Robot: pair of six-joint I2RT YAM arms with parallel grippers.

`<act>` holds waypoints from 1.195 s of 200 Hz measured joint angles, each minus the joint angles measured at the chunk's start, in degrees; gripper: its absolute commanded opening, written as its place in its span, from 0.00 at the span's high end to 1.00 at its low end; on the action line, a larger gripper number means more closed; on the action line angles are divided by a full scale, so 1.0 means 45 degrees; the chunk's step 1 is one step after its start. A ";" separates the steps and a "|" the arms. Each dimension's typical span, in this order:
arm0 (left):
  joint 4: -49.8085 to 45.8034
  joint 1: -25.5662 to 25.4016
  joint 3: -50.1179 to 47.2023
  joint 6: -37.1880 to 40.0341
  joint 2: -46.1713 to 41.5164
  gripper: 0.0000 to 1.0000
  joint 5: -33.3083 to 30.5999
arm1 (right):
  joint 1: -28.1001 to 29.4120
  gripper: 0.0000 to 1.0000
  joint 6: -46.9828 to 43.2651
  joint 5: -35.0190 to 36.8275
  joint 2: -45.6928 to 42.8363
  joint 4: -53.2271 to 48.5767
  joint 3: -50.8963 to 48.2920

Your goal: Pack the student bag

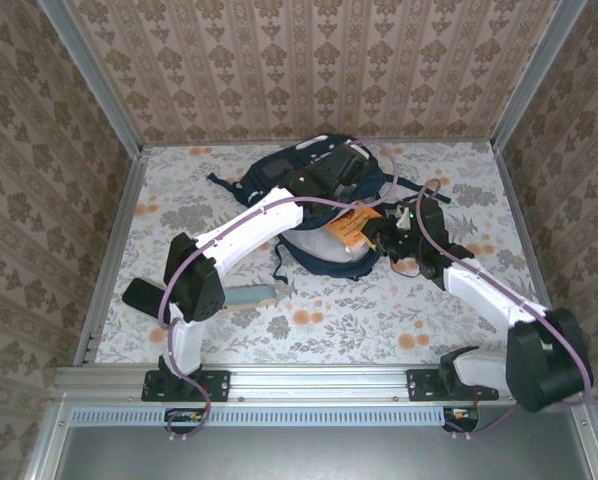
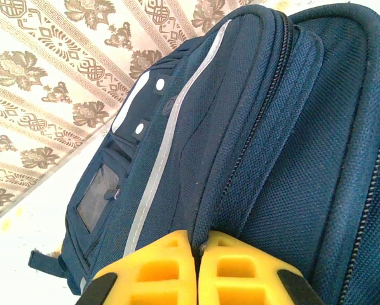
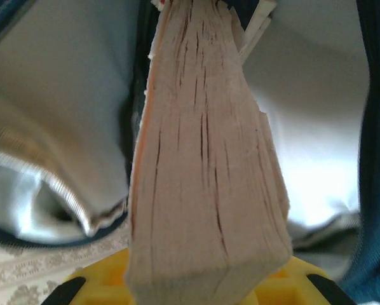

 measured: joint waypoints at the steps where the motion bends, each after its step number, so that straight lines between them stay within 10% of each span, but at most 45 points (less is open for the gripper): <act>1: 0.0000 0.0010 0.0000 -0.0005 -0.0005 1.00 0.0005 | 0.0034 0.81 0.0058 0.0073 0.0107 0.0146 0.0000; 114: -0.0403 0.1545 0.0000 -0.1316 -0.0952 1.00 0.3415 | 0.1277 0.77 0.2127 0.2696 0.6960 0.5071 0.3206; 158: -0.0544 0.1792 0.0000 -0.1739 -0.0952 1.00 0.4231 | 0.1530 0.53 0.2375 0.2919 0.8544 0.4328 0.5168; 182: -0.0554 0.1933 0.0000 -0.1938 -0.0952 1.00 0.4498 | 0.1545 0.37 0.2365 0.2939 0.8626 0.3759 0.5236; 239: -0.0568 0.2191 0.0000 -0.2380 -0.0952 1.00 0.5017 | 0.1540 0.38 0.2118 0.2861 0.6237 0.2540 0.3478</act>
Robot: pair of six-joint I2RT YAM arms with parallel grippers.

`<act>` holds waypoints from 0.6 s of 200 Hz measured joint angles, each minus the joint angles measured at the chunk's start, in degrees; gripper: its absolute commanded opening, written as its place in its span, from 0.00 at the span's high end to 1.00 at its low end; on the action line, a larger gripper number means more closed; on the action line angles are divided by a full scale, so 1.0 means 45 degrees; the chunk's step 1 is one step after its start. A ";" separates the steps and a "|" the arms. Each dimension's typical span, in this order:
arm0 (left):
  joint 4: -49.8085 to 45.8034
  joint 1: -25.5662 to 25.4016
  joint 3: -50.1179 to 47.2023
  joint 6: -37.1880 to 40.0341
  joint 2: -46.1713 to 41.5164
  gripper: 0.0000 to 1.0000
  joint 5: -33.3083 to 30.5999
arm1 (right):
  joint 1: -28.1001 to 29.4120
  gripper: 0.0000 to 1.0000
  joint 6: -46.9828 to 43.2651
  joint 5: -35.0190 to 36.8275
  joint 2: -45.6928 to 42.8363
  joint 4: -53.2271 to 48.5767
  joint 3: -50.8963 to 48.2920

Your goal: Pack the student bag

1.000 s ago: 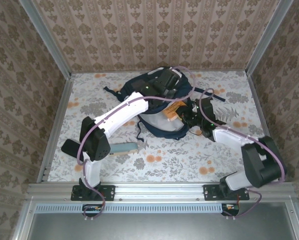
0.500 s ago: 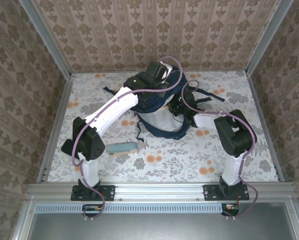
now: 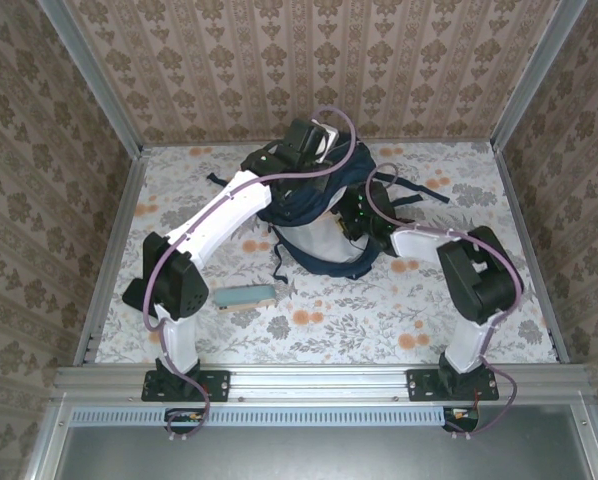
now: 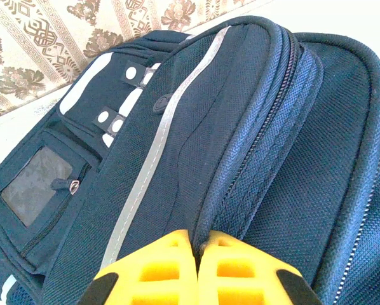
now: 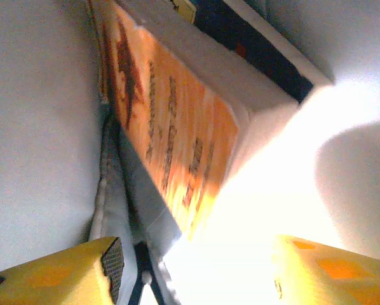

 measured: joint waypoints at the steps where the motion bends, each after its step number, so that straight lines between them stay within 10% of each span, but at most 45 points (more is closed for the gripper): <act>1: 0.0005 0.0005 0.0000 -0.0010 0.0000 1.00 0.0000 | -0.0005 0.38 0.0000 -0.0010 -0.0102 -0.0034 -0.0068; 43: 0.0291 0.0267 -0.0471 -0.0423 -0.0044 0.91 0.0529 | -0.0121 0.51 0.0175 -0.0233 -0.2977 -0.0835 -0.2084; 85: 0.0525 0.0743 -0.1195 -0.1744 -0.0291 0.41 0.1535 | -0.0146 0.53 0.0063 0.0549 -0.5950 -0.3944 -0.3089; 120: 0.0855 0.1792 -0.3395 -0.2895 -0.2229 0.24 0.1710 | -0.0141 0.45 -0.0709 0.2424 -0.8757 -0.7349 -0.3196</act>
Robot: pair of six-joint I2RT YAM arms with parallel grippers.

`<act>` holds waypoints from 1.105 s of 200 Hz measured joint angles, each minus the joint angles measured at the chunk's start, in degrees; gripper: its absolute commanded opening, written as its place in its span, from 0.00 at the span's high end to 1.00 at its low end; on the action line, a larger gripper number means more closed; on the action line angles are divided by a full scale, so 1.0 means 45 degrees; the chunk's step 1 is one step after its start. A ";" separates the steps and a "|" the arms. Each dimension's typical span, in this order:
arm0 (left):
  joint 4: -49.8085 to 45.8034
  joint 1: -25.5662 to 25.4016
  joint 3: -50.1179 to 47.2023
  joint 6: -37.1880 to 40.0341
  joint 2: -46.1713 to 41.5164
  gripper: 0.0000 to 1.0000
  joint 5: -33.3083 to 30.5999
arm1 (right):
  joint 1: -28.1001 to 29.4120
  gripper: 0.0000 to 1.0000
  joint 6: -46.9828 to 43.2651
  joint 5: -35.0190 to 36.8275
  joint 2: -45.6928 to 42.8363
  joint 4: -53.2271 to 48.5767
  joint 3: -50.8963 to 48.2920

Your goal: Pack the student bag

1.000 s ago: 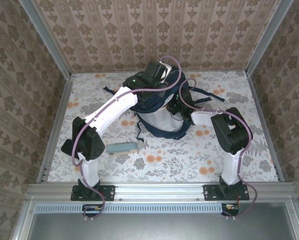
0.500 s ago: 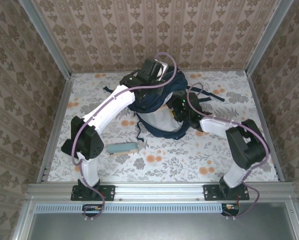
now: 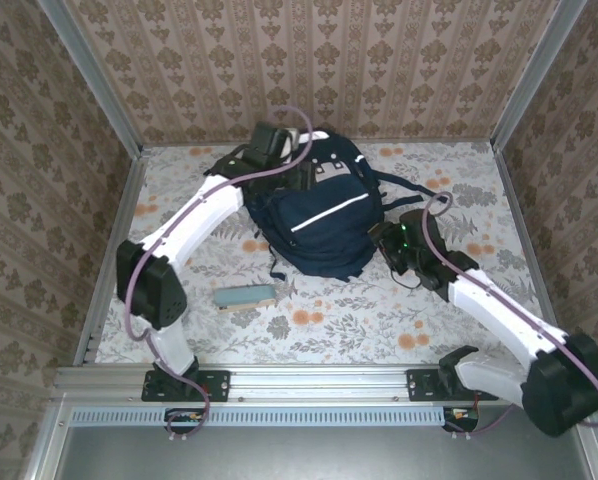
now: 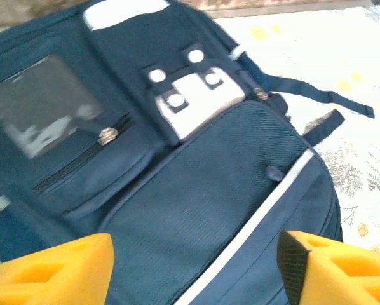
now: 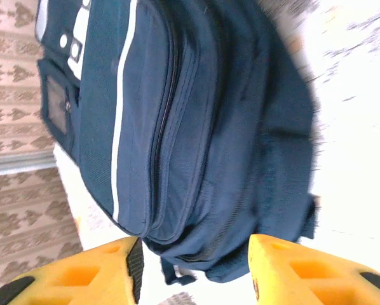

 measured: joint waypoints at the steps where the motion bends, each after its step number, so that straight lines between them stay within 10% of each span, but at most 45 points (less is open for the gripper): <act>1: -0.0005 0.0019 -0.0049 -0.0029 -0.0053 0.23 0.0005 | 0.0000 0.44 -0.0010 0.0034 -0.0039 -0.0078 0.0000; 42: 0.0447 0.1088 -0.3939 -0.1069 -0.3623 0.14 0.0010 | 0.0801 0.25 -0.1919 0.1438 -0.0466 -0.3376 0.0899; 103: 0.0724 0.4002 -0.9865 -0.2375 -0.6926 0.12 0.1666 | 0.4085 0.21 -0.3954 0.2749 0.2744 -0.4901 0.4658; 221: 0.6251 0.5858 -0.6902 -0.4425 0.1423 0.33 0.6649 | 0.4459 0.23 -0.6203 0.2676 0.7893 -0.4085 0.7640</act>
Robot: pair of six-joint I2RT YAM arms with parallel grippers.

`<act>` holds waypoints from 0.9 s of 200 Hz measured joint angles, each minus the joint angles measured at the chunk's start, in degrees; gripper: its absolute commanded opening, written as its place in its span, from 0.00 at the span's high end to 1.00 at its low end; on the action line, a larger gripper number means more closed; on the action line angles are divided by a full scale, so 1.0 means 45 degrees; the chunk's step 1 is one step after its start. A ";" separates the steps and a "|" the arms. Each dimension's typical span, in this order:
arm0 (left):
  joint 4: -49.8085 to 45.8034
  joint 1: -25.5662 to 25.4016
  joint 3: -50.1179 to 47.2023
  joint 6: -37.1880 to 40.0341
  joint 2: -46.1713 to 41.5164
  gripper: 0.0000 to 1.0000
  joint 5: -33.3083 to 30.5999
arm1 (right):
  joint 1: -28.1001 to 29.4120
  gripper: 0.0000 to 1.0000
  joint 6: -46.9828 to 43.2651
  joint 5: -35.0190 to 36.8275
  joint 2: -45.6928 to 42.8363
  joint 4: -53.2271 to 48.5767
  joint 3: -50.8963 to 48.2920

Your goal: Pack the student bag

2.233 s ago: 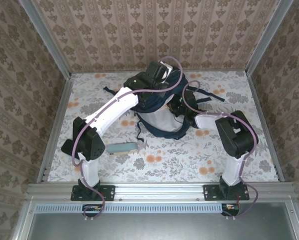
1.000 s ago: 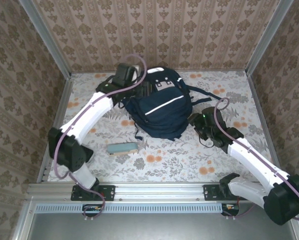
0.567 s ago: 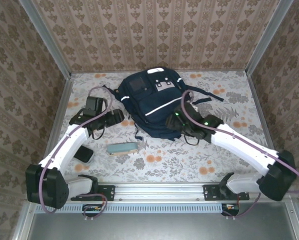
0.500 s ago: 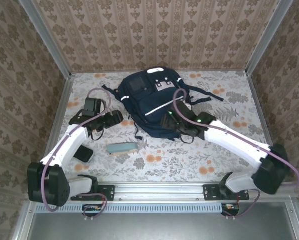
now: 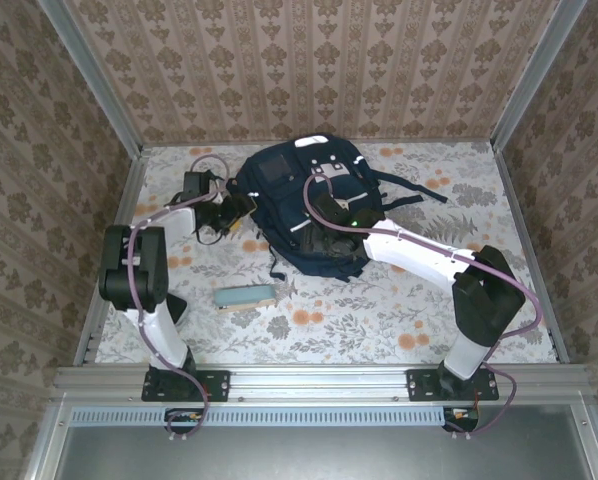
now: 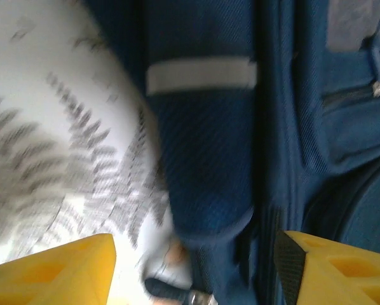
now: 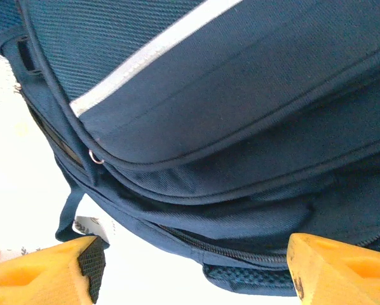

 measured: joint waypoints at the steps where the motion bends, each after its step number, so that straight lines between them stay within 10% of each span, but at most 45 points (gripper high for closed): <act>1: 0.0019 0.0000 0.0053 0.0000 0.0058 0.34 0.0019 | 0.0000 0.23 -0.0010 0.0000 0.0000 0.0010 0.0000; 91: 0.1491 -0.0097 0.1083 -0.1195 0.2001 0.90 0.1243 | 0.0000 0.27 -0.0180 0.0019 0.0000 0.0131 0.0010; 180: 0.3415 -0.3104 -0.0942 -0.2939 0.0500 0.97 0.1345 | 0.0947 0.37 -0.0024 0.1583 -0.1253 -0.1059 -0.0219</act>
